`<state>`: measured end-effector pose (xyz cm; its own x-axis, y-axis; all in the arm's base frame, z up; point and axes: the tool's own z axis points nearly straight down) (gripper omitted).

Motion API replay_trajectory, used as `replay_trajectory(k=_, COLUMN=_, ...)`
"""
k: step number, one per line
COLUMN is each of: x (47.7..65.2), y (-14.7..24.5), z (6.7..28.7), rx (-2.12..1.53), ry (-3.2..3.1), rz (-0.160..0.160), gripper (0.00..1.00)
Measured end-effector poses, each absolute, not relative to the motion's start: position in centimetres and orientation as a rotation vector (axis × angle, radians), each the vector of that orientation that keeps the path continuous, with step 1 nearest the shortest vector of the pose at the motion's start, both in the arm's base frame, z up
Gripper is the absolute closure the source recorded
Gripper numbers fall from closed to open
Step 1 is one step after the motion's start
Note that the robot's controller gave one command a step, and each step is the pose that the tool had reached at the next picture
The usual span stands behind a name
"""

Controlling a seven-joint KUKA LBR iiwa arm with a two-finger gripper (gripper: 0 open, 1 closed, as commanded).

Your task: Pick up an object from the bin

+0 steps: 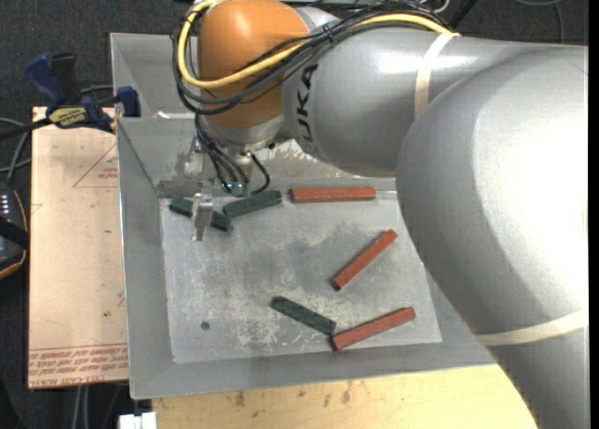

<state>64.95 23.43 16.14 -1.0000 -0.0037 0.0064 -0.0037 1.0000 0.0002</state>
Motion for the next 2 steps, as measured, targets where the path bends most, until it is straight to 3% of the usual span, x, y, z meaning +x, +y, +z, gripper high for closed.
replay_trajectory(k=1, x=65.1, y=23.3, z=16.7, rx=0.001, ry=-3.143, rz=-0.003, gripper=0.00)
replay_trajectory(k=2, x=65.0, y=22.0, z=8.7, rx=0.015, ry=-3.175, rz=-0.028, gripper=1.00)
